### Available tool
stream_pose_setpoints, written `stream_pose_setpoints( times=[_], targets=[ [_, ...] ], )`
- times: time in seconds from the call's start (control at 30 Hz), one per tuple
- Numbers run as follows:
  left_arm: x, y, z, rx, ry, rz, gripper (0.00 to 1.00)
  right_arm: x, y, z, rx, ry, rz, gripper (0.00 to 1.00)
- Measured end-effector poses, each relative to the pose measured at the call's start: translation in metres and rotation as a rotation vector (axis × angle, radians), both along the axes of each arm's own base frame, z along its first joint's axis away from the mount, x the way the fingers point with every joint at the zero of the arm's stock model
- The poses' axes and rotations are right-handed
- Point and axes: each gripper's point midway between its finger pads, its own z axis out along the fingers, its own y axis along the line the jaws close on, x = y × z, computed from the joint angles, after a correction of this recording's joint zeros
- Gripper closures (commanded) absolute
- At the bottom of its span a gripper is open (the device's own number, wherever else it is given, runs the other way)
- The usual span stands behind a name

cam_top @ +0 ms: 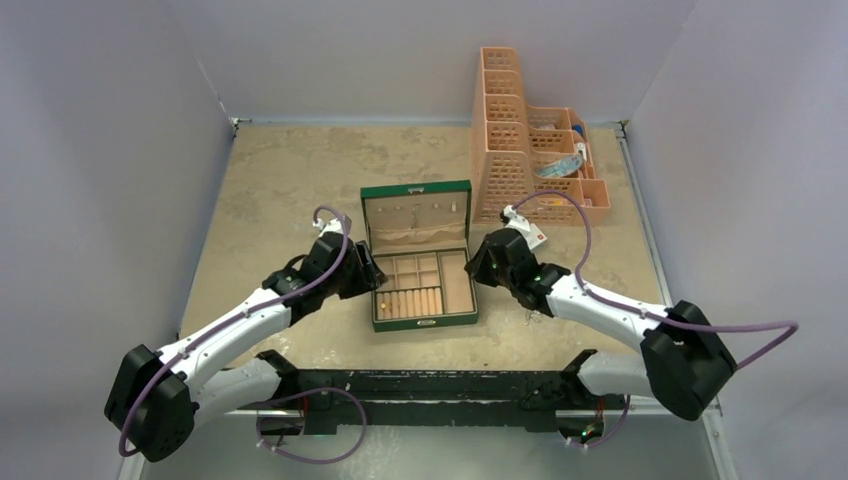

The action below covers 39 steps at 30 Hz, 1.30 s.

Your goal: Organize the mixed jewelry

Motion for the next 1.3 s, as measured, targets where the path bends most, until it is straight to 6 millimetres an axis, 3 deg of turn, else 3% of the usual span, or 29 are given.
stream_pose_setpoints(
  times=[0.43, 0.57, 0.63, 0.77, 0.9, 1.0, 1.17, 1.3],
  targets=[
    [0.005, 0.019, 0.021, 0.019, -0.091, 0.077, 0.50, 0.008, 0.044, 0.001, 0.042, -0.025, 0.083, 0.82],
    [0.005, 0.025, 0.028, 0.022, -0.118, 0.096, 0.50, 0.002, 0.056, 0.003, 0.047, -0.017, 0.109, 0.79],
    [0.004, 0.026, 0.031, 0.017, -0.127, 0.099, 0.50, -0.001, 0.054, 0.006, 0.040, -0.004, 0.098, 0.72],
    [0.004, 0.026, 0.037, 0.003, -0.146, 0.096, 0.50, 0.003, 0.037, 0.037, 0.045, -0.047, -0.001, 0.55],
    [0.003, 0.025, 0.044, -0.010, -0.168, 0.084, 0.50, 0.013, 0.003, 0.068, 0.073, -0.091, -0.201, 0.53],
    [0.004, 0.022, 0.049, -0.017, -0.183, 0.068, 0.50, 0.012, -0.038, 0.056, 0.027, -0.038, -0.378, 0.54],
    [0.005, 0.017, 0.052, -0.032, -0.195, 0.044, 0.50, -0.020, -0.108, 0.007, -0.092, 0.119, -0.617, 0.75],
    [0.006, 0.014, 0.052, -0.034, -0.199, 0.028, 0.50, -0.042, -0.129, -0.011, -0.111, 0.182, -0.695, 0.76]
  ],
)
